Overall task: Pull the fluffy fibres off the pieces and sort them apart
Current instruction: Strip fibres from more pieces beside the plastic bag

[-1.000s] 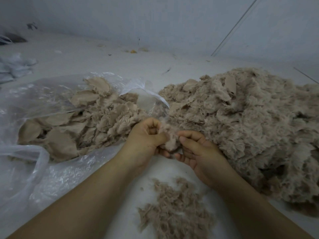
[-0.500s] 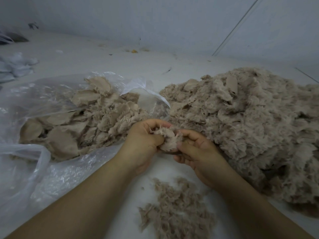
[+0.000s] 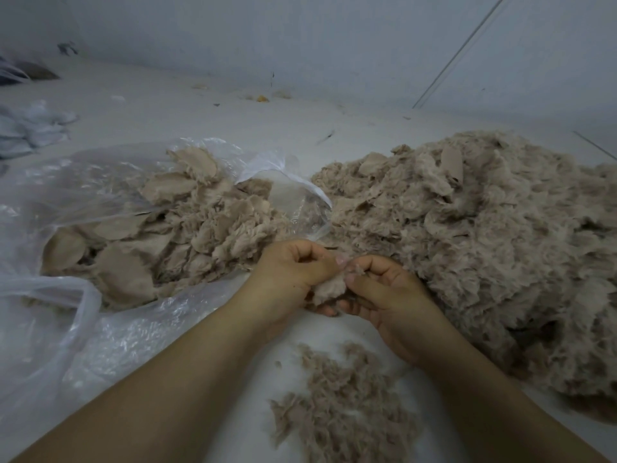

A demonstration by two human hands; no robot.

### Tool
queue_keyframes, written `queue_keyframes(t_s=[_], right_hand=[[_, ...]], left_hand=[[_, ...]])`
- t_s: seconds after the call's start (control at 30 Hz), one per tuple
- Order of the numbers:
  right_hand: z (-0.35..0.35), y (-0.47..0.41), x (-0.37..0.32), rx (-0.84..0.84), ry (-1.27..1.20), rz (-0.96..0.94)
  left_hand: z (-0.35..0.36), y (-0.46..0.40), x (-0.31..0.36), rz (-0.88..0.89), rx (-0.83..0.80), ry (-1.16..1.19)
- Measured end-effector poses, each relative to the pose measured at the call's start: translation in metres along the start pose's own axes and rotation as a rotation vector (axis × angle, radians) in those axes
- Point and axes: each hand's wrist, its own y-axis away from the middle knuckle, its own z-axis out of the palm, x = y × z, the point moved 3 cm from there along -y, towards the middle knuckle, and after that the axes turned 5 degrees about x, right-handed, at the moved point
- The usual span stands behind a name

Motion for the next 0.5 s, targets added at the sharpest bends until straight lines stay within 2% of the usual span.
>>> queue_keyframes(t_s=[0.27, 0.5], right_hand=[[-0.0002, 0.0006, 0.0, 0.035, -0.074, 0.038], [0.0025, 0.002, -0.0018, 0.011, -0.089, 0.013]], left_hand=[[-0.0096, -0.0035, 0.0042, -0.022, 0.02, -0.049], [-0.0053, -0.0012, 0.0018, -0.078, -0.047, -0.114]])
